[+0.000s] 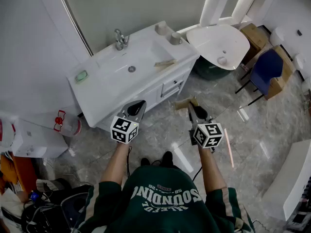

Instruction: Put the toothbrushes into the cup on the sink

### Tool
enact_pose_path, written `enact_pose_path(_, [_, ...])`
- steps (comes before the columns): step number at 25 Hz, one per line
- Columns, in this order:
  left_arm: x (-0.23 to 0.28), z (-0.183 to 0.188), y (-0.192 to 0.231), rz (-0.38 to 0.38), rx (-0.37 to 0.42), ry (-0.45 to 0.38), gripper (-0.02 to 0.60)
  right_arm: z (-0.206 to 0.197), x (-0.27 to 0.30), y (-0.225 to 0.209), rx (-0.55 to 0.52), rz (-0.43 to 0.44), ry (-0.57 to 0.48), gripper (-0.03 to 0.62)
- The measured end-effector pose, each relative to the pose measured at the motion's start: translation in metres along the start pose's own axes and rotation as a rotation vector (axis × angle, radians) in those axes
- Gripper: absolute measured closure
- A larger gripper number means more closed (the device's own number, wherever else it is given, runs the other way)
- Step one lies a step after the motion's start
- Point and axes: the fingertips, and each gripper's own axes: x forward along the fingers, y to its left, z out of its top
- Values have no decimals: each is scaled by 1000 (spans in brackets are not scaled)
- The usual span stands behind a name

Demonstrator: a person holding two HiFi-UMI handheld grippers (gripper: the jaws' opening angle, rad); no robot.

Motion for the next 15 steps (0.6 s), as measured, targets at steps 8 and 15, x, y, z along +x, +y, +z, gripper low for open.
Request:
enact_pose_path(8, [21,2,-12,3,-12,8,531,1,1,-22,4,15,7,543])
enact_pose_path(15, [51,7,-24,17,-15,12,531,2,3,-53,30,50,5,543])
